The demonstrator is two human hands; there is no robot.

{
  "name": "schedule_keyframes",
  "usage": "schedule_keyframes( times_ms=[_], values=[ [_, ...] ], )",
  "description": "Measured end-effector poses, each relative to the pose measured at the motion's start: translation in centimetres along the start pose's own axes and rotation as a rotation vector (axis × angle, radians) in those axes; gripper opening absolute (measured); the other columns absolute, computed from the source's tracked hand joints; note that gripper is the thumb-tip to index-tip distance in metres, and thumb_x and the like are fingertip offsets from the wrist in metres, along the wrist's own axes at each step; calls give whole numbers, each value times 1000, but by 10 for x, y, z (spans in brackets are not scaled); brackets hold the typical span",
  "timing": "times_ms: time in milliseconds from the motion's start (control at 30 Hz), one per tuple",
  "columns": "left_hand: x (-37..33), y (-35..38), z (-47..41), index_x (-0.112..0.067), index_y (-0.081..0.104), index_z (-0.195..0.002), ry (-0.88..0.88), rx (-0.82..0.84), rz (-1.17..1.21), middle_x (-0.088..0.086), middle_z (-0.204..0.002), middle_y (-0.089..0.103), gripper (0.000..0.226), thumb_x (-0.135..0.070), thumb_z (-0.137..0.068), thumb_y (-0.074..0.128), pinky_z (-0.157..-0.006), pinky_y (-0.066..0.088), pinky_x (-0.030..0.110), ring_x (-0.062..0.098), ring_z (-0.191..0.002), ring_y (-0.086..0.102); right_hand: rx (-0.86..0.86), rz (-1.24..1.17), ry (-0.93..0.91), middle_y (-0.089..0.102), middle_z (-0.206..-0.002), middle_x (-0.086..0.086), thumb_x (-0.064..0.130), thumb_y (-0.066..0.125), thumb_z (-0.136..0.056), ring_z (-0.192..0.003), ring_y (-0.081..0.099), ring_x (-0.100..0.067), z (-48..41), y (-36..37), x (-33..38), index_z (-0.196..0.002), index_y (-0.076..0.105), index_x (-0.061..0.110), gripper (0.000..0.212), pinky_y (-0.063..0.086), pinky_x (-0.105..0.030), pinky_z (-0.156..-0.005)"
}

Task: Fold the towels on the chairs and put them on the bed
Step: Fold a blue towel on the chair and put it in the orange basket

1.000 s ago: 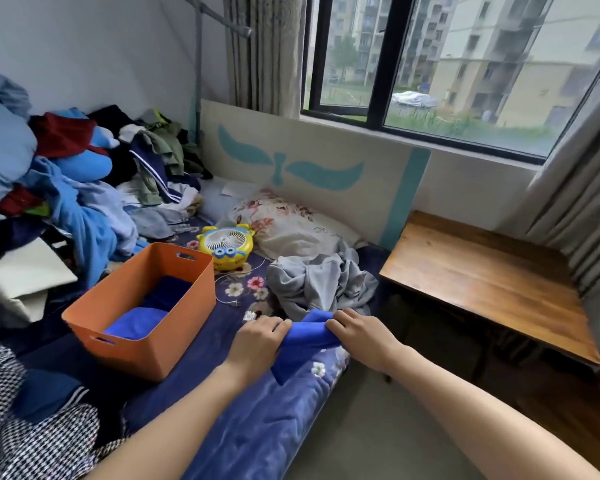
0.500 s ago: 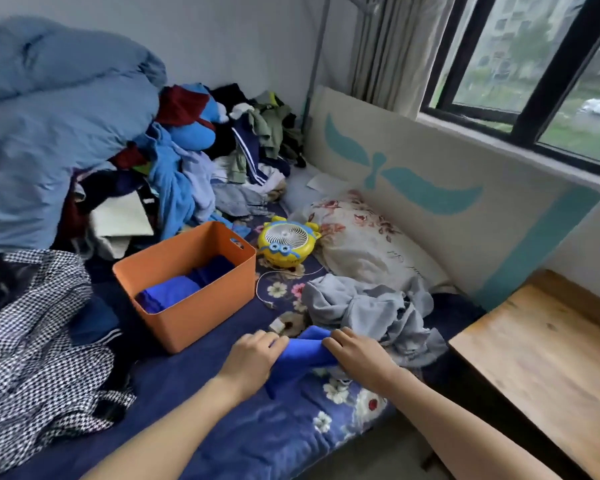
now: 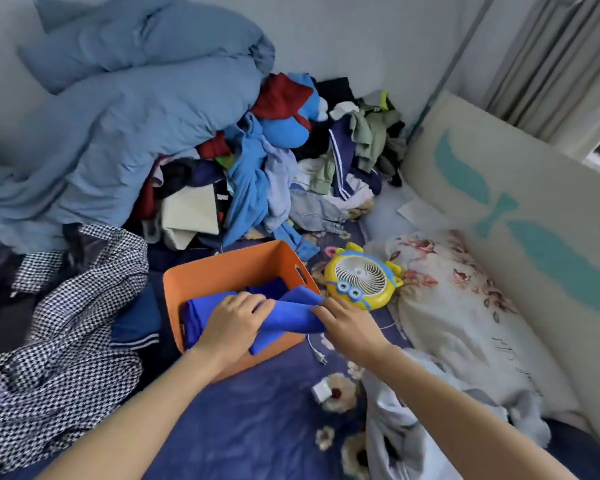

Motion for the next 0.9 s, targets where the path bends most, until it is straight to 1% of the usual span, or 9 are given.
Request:
schedule_keyframes(
  times_ms=[100,233,367,433,500,600,667,733,900],
  values=[
    [39,17,-37,-13,54,-96,-30,4,-29,4,-78,69,41,-10,-61,31,-51,52,26,23,-65,66,-15,-40,-22,64,-82,-3,11,62,-61,-67,62,-24,-47,23,-32,-97,50,15,38,37,-24,-30],
    [82,43,-74,-13,50,-98,-39,28,-84,4,-77,68,42,-5,-59,39,-53,53,26,23,-64,65,36,-78,7,62,-75,-5,3,76,-48,-62,60,-26,-94,56,-64,-84,59,10,40,37,-26,-29],
    [120,80,-103,-5,69,-89,-127,68,-155,8,-80,68,47,7,-43,69,-60,56,30,26,-68,67,17,-125,1,61,-75,-5,11,46,-66,-62,60,-26,-139,96,-96,-89,50,13,23,39,-25,-31],
    [126,104,-105,-7,64,-91,-187,100,-150,8,-80,68,44,6,-50,64,-58,55,30,27,-67,66,72,-92,-38,61,-75,-3,12,50,-64,-63,61,-24,-148,121,-104,-90,49,15,25,37,-23,-33],
    [128,143,-93,-12,61,-93,-217,222,-108,4,-78,69,39,-6,-55,63,-52,52,25,24,-63,65,257,-67,-91,63,-78,-1,17,64,-53,-66,64,-22,-147,156,-110,-91,56,18,39,41,-21,-40],
    [114,195,-63,-21,71,-100,-280,633,-9,3,-95,71,64,-46,-43,85,-60,54,22,18,-76,68,562,-5,-105,68,-88,-3,34,83,-40,-81,68,-21,-134,201,-117,-84,70,26,46,54,-27,-62],
    [104,214,-39,-21,51,-132,-374,847,52,11,-136,51,71,-62,-74,56,-93,45,31,23,-117,54,756,-55,-124,58,-117,-13,36,71,-70,-115,54,-29,-121,218,-118,-105,66,19,39,44,-41,-93],
    [101,221,-24,-21,29,-144,-456,951,71,9,-153,25,78,-63,-80,15,-107,29,37,23,-136,32,783,-97,-122,47,-130,-17,28,52,-88,-127,39,-33,-114,224,-119,-118,57,12,34,31,-46,-104],
    [109,207,-26,-15,35,-141,-536,891,14,12,-150,29,49,-35,-96,38,-106,32,39,27,-134,33,750,-145,-93,41,-137,-14,23,40,-94,-131,33,-27,-119,207,-116,-128,49,12,37,26,-40,-108]
  ],
)
Point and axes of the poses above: each hand's wrist, its own z-axis away from the middle knuckle, its own y-axis out of the palm, x = y × z, the point moved 3 cm from there along -z, towards the middle knuckle
